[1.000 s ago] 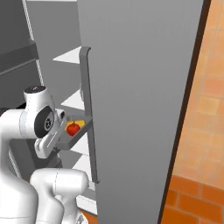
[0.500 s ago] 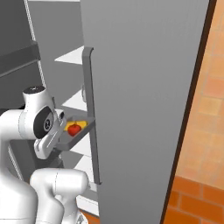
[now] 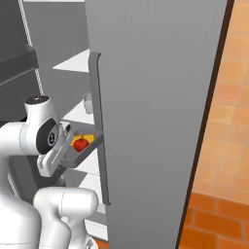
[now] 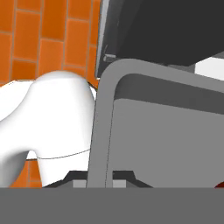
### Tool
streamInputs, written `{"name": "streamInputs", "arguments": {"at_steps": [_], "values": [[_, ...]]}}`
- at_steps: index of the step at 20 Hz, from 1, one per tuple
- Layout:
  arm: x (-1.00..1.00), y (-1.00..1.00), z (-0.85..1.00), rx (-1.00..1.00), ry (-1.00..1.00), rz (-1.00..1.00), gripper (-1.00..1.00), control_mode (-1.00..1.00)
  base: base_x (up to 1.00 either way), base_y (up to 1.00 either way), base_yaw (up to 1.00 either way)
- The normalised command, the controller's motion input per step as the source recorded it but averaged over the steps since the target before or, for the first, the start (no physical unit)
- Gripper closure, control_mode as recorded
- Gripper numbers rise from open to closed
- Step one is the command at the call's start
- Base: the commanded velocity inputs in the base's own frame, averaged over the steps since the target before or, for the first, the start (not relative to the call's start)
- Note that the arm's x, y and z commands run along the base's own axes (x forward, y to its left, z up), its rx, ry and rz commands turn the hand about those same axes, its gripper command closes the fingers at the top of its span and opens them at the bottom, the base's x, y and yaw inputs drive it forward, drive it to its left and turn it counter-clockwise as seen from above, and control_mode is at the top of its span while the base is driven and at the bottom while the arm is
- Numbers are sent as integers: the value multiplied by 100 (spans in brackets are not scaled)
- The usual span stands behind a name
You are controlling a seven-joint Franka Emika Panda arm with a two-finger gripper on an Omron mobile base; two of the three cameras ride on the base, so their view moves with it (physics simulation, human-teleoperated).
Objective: Take the meat container that has the shrimp and place it on the second highest rack of the freezer. Then take the vegetable container that has the tomato and corn and place it on the highest rack of the freezer.
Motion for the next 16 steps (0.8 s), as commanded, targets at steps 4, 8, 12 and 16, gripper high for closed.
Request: {"name": "streamInputs", "arguments": {"at_steps": [4,8,12,16], "values": [[0,0,0,0,0,0,100,100,9,35,-20],[0,0,0,0,0,0,100,100,0,44,-13],[0,0,0,0,-4,0,100,-100,0,11,-3],[-31,0,0,0,-35,1,100,-100,0,0,0]]}}
